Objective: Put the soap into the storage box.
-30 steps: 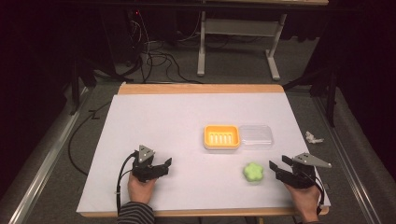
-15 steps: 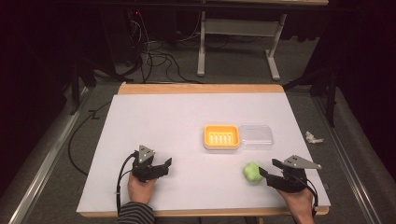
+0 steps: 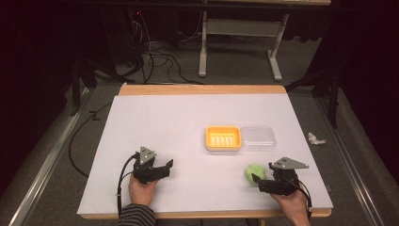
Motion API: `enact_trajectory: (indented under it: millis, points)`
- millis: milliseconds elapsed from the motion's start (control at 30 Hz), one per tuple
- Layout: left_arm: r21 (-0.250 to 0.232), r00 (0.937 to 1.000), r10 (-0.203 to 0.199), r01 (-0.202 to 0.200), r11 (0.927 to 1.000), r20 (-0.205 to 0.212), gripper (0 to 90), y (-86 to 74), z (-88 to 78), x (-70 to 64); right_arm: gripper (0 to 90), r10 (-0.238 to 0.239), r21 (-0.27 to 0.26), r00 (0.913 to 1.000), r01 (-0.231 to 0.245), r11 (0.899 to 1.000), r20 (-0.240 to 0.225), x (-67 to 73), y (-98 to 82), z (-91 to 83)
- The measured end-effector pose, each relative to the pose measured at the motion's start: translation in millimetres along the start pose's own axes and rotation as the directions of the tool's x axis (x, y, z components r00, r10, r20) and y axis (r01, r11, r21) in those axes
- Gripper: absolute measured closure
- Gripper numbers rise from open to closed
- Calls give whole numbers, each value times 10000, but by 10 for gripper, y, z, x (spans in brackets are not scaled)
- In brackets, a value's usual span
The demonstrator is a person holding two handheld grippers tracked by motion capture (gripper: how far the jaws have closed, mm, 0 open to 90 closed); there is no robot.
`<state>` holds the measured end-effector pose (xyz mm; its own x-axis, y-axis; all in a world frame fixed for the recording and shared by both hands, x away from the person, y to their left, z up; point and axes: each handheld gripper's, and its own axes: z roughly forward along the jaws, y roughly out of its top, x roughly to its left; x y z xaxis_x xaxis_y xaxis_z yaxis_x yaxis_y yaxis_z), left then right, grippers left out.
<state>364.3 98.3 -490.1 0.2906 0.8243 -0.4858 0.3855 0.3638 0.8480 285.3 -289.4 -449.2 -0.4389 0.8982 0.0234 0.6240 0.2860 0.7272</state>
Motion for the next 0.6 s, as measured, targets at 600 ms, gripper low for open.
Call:
enact_trajectory:
  millis: [600]
  points:
    - [-47, 10000, 13, -13, 10000, 14, 209, -4, -2, -9, 196, -209, 1031, 9993, 177, 9945, 305, 154, 10, 260]
